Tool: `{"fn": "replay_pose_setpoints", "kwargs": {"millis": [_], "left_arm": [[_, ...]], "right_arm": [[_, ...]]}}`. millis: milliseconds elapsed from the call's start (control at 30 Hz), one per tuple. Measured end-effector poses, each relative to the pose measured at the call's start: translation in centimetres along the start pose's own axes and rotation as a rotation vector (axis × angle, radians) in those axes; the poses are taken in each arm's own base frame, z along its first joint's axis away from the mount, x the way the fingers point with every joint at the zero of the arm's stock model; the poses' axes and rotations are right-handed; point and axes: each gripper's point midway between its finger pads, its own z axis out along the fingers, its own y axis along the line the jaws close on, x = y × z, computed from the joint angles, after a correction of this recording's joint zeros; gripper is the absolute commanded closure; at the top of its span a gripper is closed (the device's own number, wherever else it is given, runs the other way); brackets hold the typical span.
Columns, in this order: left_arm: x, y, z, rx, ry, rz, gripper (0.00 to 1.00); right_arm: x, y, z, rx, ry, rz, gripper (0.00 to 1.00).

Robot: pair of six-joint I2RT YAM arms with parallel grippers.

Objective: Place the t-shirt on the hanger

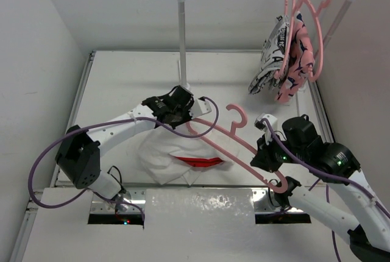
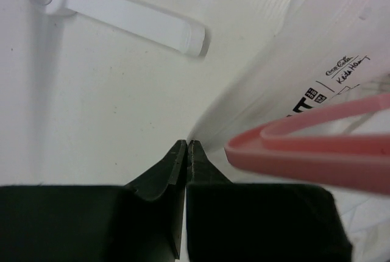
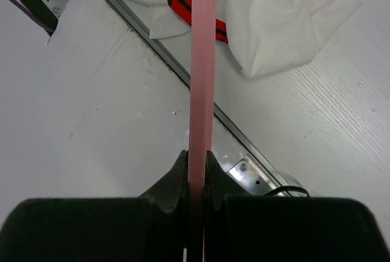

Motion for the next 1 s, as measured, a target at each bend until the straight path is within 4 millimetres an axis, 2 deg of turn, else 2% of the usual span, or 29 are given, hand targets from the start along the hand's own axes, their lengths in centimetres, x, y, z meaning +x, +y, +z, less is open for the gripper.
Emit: {"fn": "replay_pose_setpoints", "kwargs": {"millis": [200,367,633,867,1000], "left_arm": [[-0.6,0.2,0.1,-0.002,-0.013,-0.002,1.00],[-1.8,-0.9,-0.3,0.074,-0.072,-0.003,1.00],[-3.0,-2.5,-3.3,0.168,-0.175,0.003,1.00],[-3.4,-3.6,-4.6,0.238,-0.213,0.043,1.00],[-5.2,-4.3,-6.5,0.315,-0.284,0.062,1.00]], "right_arm": [[0.2,0.5,-0.2,-0.023,0.009,0.005,1.00],[0.3,0.1,0.9,-0.023,0.025,-0.002,1.00],[0.1,-0.5,3.4,-0.045,0.102,-0.053,1.00],[0.2,0.7,3.1,-0.124,0.087,-0.098,1.00],[0.0,1.5,3.3,-0.179,0.041,-0.125,1.00]]}}
